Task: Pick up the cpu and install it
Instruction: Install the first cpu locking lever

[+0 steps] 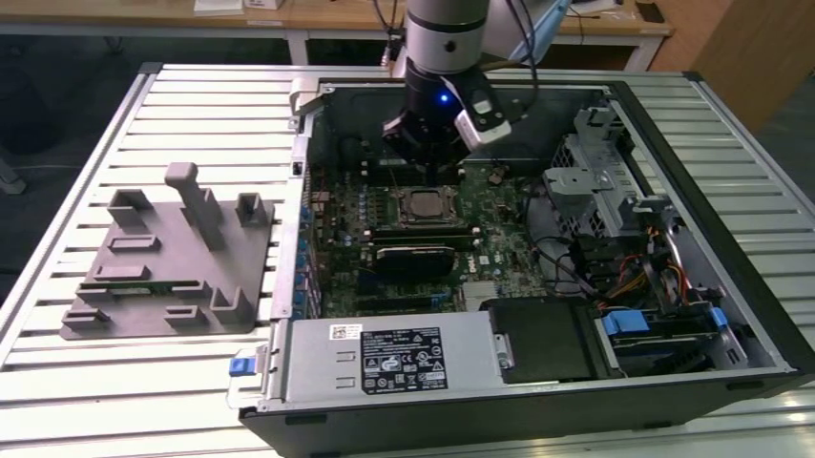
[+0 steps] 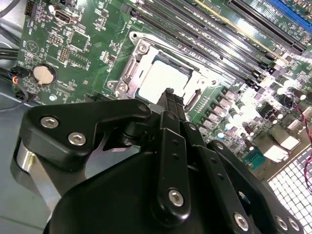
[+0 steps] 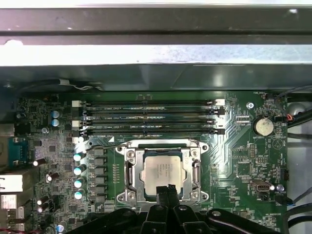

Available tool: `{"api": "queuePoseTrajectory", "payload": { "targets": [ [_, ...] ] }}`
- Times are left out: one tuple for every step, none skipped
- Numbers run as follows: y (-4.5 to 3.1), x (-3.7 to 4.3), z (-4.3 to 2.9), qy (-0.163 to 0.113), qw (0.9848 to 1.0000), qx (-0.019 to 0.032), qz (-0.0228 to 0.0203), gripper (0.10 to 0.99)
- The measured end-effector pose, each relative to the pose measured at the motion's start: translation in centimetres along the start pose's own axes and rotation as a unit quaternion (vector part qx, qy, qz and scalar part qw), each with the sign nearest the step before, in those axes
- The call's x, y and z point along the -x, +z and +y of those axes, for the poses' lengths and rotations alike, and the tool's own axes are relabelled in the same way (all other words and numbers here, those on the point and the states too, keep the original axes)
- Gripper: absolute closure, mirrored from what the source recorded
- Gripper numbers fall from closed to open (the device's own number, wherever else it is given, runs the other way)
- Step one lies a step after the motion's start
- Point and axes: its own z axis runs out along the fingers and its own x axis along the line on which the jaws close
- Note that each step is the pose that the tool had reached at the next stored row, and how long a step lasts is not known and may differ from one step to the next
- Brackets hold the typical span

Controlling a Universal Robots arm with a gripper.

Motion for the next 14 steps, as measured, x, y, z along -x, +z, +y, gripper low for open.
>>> {"api": "queuePoseTrajectory", "payload": {
  "targets": [
    [0.00, -0.09, 0.00, 0.000, 1.0000, 0.0000, 0.0000, 0.980],
    [0.00, -0.20, 0.00, 0.000, 1.0000, 0.0000, 0.0000, 0.980],
    [0.00, -0.28, -0.01, 0.000, 1.0000, 0.0000, 0.0000, 0.980],
    [-0.01, -0.37, -0.01, 0.000, 1.0000, 0.0000, 0.0000, 0.980],
    [-0.01, -0.46, -0.01, 0.000, 1.0000, 0.0000, 0.0000, 0.980],
    [-0.01, -0.57, -0.01, 0.000, 1.0000, 0.0000, 0.0000, 0.980],
    [-0.01, -0.71, -0.02, 0.000, 1.0000, 0.0000, 0.0000, 0.980],
    [-0.02, -0.86, -0.02, 0.000, 1.0000, 0.0000, 0.0000, 0.980],
    [-0.02, -1.00, -0.02, 0.000, 1.0000, 0.0000, 0.0000, 0.980],
    [-0.02, -1.17, -0.03, 0.000, 1.0000, 0.0000, 0.0000, 0.980],
    [-0.03, -1.32, -0.03, 0.000, 1.0000, 0.0000, 0.0000, 0.980],
    [-0.03, -1.47, -0.03, 0.000, 1.0000, 0.0000, 0.0000, 0.980],
    [-0.04, -1.62, -0.04, 0.000, 1.0000, 0.0000, 0.0000, 0.980],
    [-0.04, -1.78, -0.04, 0.000, 1.0000, 0.0000, 0.0000, 0.980]
  ]
}}
